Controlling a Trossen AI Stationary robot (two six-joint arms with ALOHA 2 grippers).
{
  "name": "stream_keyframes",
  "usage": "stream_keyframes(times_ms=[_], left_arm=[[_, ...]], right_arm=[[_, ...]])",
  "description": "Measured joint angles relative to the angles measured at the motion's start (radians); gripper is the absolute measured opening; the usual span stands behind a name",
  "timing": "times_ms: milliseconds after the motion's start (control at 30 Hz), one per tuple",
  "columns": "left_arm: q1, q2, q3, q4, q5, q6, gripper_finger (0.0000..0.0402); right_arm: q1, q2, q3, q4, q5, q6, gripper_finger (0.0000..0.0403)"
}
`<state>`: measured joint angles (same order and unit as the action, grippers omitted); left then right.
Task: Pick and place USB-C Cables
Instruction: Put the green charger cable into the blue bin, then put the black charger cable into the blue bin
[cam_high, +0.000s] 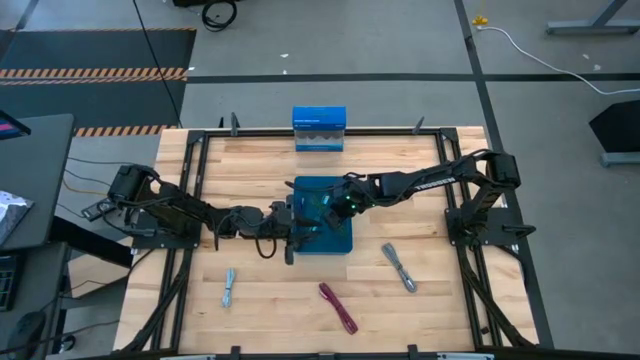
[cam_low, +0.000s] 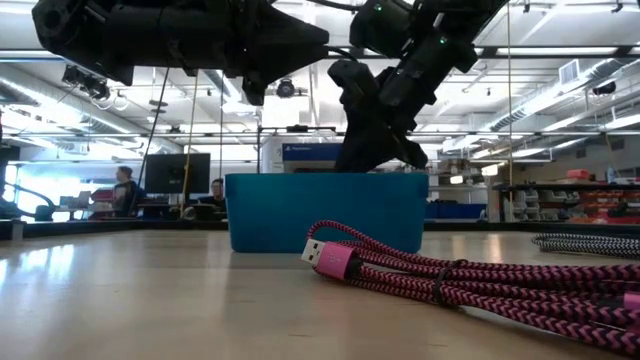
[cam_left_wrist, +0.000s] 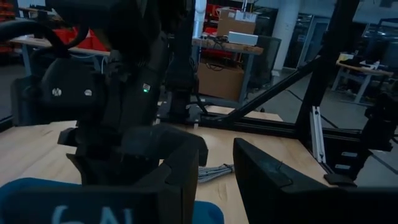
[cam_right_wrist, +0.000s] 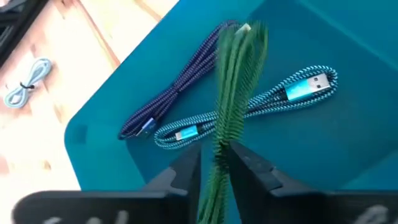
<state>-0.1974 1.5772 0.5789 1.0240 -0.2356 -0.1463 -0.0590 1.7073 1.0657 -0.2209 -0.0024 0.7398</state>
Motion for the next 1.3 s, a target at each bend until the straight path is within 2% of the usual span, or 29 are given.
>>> stream_keyframes(times_ms=[133,300,633,767,1033,1300], left_arm=[[0.0,0.0,0.0,0.002,0.0,0.0,0.0107],[-0.002,0.0,0.0,0.003,0.0,0.0,0.0107],[-0.001,0.0,0.0,0.014,0.0,-0.007,0.0107],[-0.001,0.0,0.0,0.025,0.0,-0.007,0.0107],[-0.001,0.0,0.0,0.026,0.0,-0.007,0.0107],[-0.001,0.0,0.0,0.026,0.0,-0.007,0.0107]], right_arm=[[0.0,0.0,0.0,-0.004,0.016,-0.002,0.0122],[0.0,0.0,0.0,-0.004,0.015,-0.012,0.0143],[-0.023,-0.064,0.0,-0.004,-0.019,-0.084,0.0144],[-0.044,-0.091,0.0,-0.036,-0.069,-0.128,0.0144],[-0.053,-0.177,0.0,-0.279,-0.093,-0.158,0.0144],[0.041,-0.268,0.0,-0.556,-0.047,-0.053,0.0144]])
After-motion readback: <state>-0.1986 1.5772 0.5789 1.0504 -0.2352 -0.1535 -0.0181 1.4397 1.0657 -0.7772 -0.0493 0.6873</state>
